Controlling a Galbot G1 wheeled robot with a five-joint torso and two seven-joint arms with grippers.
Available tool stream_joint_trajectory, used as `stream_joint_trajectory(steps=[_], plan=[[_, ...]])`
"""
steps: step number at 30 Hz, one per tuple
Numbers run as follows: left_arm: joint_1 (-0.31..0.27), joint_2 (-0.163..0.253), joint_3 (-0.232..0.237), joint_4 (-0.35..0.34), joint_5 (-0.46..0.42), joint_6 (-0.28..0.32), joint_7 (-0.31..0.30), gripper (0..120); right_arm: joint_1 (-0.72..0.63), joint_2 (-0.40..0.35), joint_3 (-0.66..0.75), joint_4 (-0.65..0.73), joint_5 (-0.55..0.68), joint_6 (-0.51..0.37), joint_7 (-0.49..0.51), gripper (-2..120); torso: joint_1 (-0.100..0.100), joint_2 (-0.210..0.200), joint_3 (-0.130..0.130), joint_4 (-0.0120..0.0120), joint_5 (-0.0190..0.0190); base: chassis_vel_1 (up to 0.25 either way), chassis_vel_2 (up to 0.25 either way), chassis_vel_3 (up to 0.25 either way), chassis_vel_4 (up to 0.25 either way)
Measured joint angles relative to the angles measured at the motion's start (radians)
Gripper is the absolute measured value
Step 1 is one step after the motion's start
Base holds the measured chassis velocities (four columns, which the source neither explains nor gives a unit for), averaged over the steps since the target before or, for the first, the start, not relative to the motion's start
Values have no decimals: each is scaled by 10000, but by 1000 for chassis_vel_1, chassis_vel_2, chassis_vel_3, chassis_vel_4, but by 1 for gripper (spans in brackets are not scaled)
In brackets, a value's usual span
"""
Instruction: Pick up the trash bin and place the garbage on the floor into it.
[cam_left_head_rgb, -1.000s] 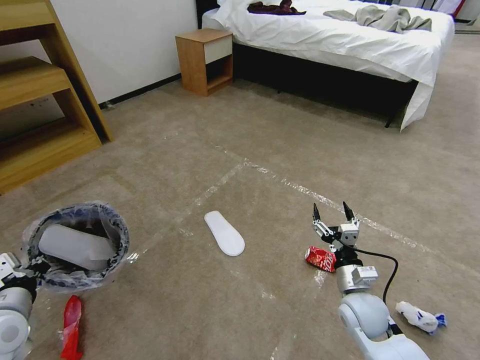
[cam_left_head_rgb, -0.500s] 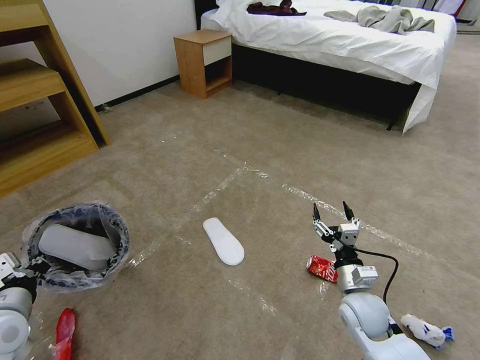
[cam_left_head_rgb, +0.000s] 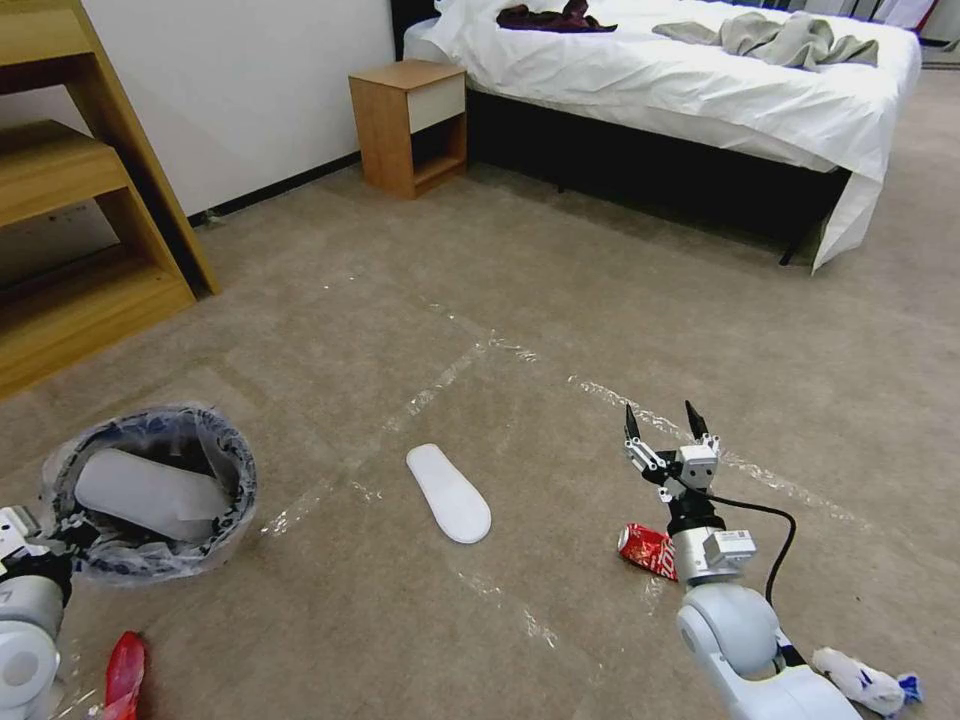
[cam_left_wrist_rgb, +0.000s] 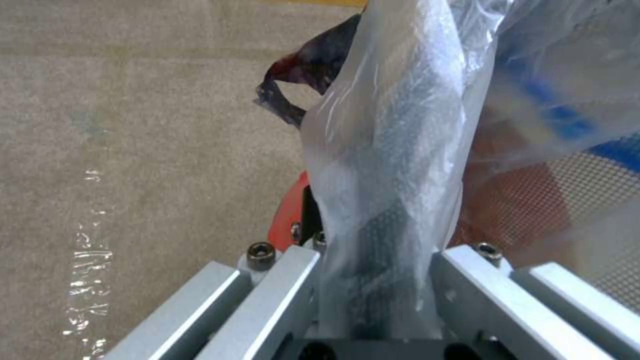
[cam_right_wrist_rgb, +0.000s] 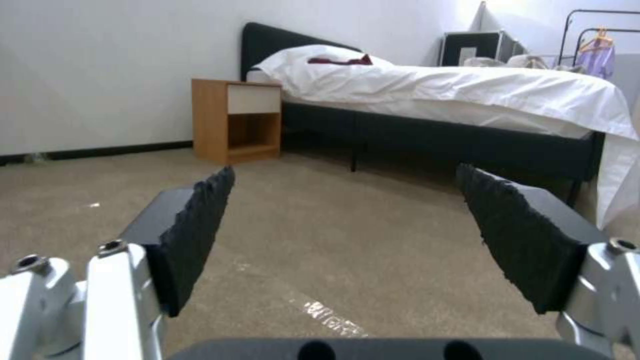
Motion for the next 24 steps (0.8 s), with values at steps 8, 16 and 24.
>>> stream_joint_trajectory(steps=[8, 16, 24], plan=[[-46, -3, 70, 4, 13, -18, 29, 0, 14, 81, -2, 2, 27, 56, 4, 92, 0, 0, -1, 0, 0, 0, 0, 0, 0], [-60, -6, 150, 21, 95, -42, 90, 0, -23, 215, 12, 12, -17, 79, 3, 92, 0, 0, -1, 0, 0, 0, 0, 0, 0], [-108, -83, 168, 57, 141, -51, 104, 0, 38, 105, -18, 30, 13, 73, 2, 92, 0, 0, -1, 0, 0, 0, 0, 0, 0]])
